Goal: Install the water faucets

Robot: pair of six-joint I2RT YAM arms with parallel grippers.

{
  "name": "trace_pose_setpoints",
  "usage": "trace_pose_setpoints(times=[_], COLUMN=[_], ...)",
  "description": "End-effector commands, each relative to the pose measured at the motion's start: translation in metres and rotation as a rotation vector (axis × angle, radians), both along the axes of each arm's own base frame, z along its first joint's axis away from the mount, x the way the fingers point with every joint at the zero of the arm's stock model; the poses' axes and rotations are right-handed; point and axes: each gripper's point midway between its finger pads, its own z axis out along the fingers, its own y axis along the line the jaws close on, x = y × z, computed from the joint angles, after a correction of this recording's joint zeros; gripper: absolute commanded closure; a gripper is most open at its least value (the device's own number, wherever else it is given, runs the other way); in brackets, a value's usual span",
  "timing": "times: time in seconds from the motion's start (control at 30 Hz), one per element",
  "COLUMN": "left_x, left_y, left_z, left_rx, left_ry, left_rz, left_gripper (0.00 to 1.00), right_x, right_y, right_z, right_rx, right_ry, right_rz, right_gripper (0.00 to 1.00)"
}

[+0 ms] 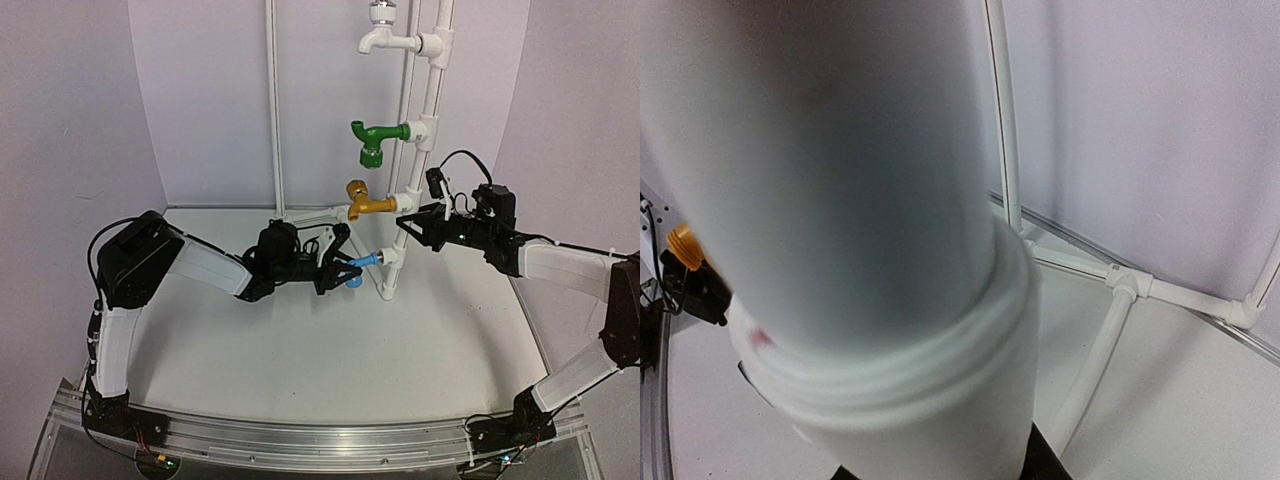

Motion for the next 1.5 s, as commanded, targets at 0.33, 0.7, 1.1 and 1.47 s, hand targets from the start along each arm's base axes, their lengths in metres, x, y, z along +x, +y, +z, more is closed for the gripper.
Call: trace_pose_setpoints(times=[0.33,0.7,1.1,1.47], left_x=[-0.005,-0.012,-0.011,-0.005], left_y=[-0.008,-0.004,-0.008,-0.009], left_z=[0.062,0.074,0.066,0.065], left_rx=[-0.057,-0.036,0.005,-0.001], left_ry=[-0.095,-0.115,-0.113,-0.317], left_rz=[-0.059,-0.088,-0.100,-0.052], left_gripper=[1.00,1.00,1.00,1.00], right_x=[-0.007,-0.009,-0.009,-0.010], right_y=[0.001,0.001,0.003,0.006], right_z=[-0.004,-0.008,-0.005,-0.005], right_rx=[-0.035,-0.054,-0.044,-0.033], right_ry=[0.026,0.030,0.035,0.051], right_rz=[0.017,0.025,0.040,0.055], right_gripper=[1.00,1.00,1.00,1.00])
